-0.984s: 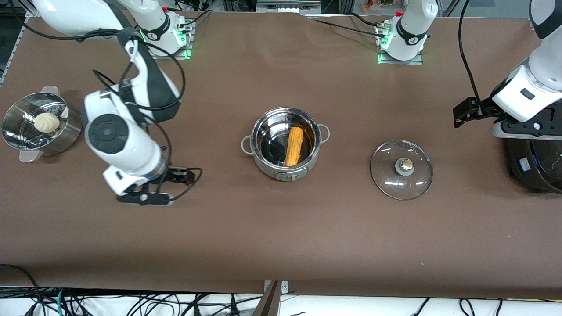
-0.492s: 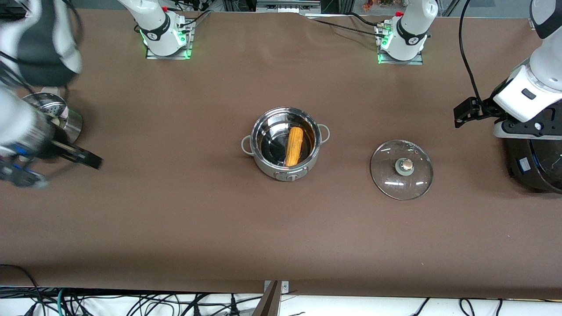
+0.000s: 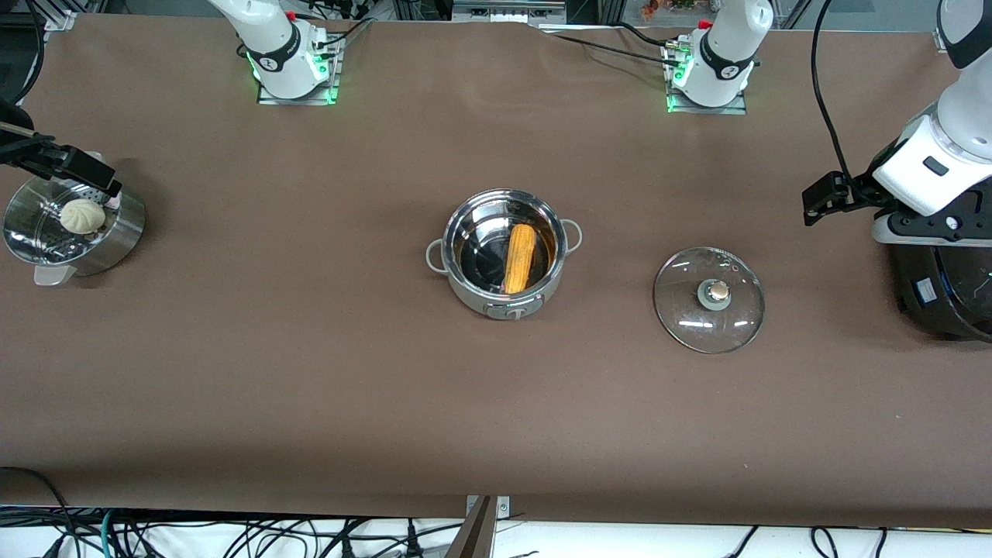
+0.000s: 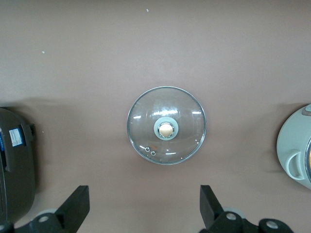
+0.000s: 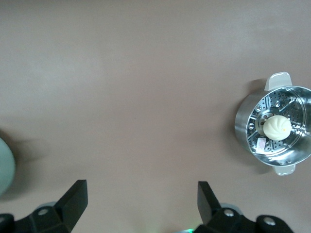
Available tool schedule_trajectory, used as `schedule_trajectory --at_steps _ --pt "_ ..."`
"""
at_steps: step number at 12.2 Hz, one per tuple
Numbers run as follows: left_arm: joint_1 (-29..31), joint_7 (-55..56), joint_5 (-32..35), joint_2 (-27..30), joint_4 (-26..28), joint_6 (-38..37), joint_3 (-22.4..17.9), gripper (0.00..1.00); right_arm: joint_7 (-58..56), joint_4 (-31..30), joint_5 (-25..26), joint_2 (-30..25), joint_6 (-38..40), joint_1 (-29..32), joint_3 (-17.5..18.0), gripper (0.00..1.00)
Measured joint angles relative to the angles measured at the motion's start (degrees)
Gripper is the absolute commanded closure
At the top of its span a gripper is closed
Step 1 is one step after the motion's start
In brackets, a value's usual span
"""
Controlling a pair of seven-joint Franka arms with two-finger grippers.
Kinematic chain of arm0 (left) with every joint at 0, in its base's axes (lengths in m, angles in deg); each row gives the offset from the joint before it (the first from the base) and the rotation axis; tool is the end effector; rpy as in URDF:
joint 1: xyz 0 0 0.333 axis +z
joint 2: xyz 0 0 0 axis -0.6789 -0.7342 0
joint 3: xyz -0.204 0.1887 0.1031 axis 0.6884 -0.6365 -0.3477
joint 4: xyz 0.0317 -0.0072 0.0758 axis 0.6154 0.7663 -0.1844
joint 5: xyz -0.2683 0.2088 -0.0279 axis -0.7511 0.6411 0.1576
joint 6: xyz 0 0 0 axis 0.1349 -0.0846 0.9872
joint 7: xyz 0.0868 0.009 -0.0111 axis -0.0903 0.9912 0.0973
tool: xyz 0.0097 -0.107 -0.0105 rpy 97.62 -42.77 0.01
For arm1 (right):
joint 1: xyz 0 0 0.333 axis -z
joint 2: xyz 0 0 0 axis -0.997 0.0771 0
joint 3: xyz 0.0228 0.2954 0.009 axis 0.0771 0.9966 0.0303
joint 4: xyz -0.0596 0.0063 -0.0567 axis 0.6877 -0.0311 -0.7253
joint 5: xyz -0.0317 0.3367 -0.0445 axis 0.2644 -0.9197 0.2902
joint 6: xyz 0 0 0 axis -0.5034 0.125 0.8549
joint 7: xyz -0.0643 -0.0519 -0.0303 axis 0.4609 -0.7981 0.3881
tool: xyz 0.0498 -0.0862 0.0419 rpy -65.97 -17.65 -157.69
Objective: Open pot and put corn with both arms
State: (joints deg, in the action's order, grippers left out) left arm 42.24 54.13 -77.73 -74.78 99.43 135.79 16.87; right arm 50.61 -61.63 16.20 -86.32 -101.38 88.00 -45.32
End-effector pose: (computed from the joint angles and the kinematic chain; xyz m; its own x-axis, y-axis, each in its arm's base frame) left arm 0.5267 -0.0482 0.5758 0.9990 -0.0400 -0.0203 -0.0408 -0.9983 -0.0423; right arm 0.5048 -0.0151 0.5891 0.9802 -0.1874 -0.0638 -0.1845 -0.9816 0.0485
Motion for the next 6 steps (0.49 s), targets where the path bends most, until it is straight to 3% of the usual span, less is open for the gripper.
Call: schedule_trajectory --at_steps 6 --pt "0.0 0.0 0.0 0.0 0.0 0.0 0.0 0.00 -5.1 -0.9 0.0 0.8 -1.2 0.1 0.8 0.00"
